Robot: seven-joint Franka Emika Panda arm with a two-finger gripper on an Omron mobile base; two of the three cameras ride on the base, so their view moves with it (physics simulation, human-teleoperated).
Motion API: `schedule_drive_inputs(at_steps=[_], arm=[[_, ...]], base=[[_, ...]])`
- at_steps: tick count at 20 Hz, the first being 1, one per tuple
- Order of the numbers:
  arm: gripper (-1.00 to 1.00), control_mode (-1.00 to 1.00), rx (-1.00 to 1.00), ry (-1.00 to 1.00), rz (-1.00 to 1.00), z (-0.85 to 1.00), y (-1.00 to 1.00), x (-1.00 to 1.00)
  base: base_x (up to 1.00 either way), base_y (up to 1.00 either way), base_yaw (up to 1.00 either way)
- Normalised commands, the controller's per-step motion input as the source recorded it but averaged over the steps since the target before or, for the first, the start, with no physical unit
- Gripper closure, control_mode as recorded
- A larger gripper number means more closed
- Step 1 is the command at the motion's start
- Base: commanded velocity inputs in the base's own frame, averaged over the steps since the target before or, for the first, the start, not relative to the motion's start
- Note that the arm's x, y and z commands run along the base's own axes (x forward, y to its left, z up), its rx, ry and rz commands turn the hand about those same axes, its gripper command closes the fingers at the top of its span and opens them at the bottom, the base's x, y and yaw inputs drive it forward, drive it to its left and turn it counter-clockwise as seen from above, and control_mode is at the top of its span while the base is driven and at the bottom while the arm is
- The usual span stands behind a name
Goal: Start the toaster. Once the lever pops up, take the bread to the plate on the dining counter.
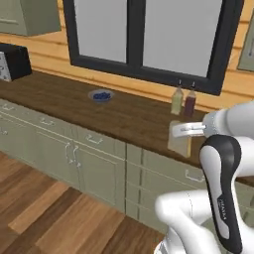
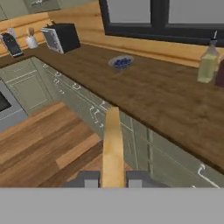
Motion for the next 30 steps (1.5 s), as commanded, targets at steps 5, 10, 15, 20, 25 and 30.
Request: schedule_drive_inputs(at_steps=[5,10,15,20,25,30], arm=[[1.0,1.0,0.0,0.0,0.0,0.0,0.0,0.0],[1.0,1.0,0.0,0.0,0.0,0.0,0.0,0.0],[1.0,1.0,0.0,0.0,0.0,0.0,0.0,0.0],[1.0,1.0,0.0,0.0,0.0,0.0,0.0,0.0],[1.0,1.0,0.0,0.0,0.0,0.0,0.0,0.0],[1.0,1.0,0.0,0.0,0.0,0.0,0.0,0.0]], base=[[0.01,0.42,0.92],[0.09,0.46,0.88],[0.19,0.31,0.91],[0.21,0.22,0.93],[0.42,0.13,0.89],[0.66,0.0,0.77]])
